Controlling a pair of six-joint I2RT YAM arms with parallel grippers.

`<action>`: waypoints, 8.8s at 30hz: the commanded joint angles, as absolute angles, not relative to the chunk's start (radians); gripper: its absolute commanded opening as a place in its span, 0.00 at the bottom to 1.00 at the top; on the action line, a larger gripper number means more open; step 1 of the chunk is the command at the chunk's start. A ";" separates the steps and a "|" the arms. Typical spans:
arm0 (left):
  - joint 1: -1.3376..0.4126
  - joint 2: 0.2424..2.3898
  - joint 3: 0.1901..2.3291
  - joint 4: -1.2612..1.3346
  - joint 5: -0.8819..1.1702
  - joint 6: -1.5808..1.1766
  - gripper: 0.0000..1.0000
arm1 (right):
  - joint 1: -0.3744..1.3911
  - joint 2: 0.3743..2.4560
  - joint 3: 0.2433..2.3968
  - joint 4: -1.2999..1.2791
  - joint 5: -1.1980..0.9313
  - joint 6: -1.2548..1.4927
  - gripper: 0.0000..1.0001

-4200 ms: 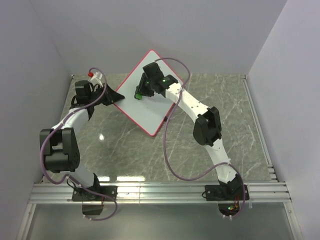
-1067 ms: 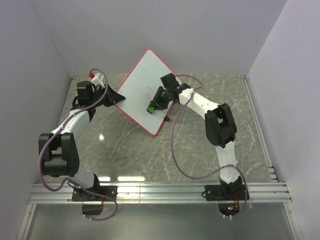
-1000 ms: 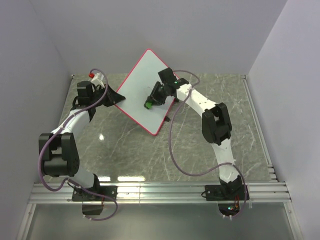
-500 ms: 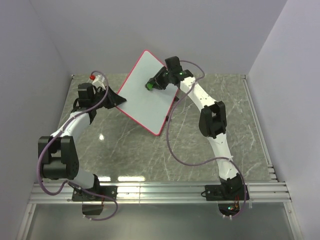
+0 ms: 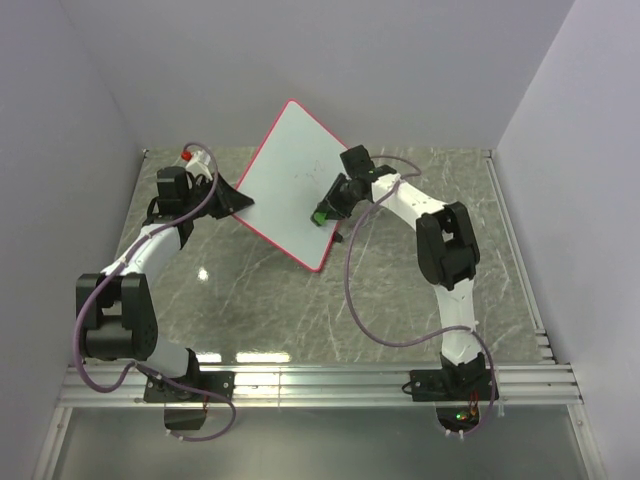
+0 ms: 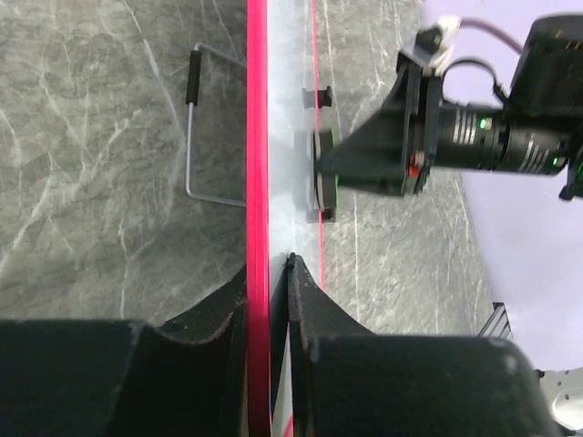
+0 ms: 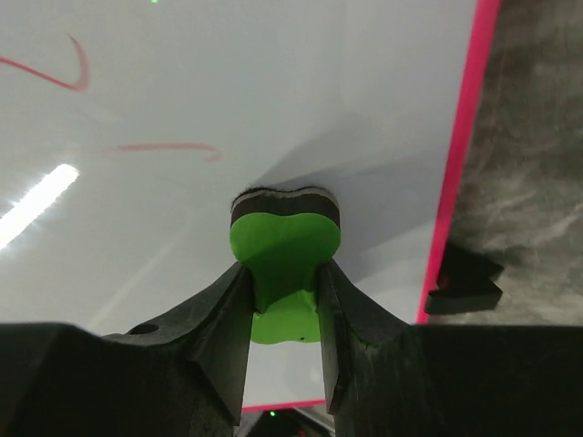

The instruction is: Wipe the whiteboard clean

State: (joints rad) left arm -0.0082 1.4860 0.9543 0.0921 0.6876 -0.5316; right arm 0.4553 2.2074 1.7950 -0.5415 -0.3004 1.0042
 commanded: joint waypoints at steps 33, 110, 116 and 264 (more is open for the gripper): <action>-0.141 1.287 0.795 -0.115 0.704 -0.388 0.00 | 0.383 2.627 2.335 -0.367 -0.520 1.238 0.00; -0.790 1.835 1.166 -0.716 0.790 0.029 0.00 | 0.351 2.567 2.452 -0.824 -0.414 0.767 0.00; -0.643 1.630 1.077 -0.367 0.758 -0.294 0.01 | 0.397 2.450 2.208 -0.833 -0.402 0.680 0.00; -0.009 1.710 1.594 -0.327 0.658 -0.422 0.58 | 0.420 2.390 2.083 -0.719 -0.526 0.838 0.00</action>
State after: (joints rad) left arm -0.0448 1.7580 1.5635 -0.3202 0.6933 -0.4385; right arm 0.3882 2.3989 2.1376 -0.5537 -0.5106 0.9298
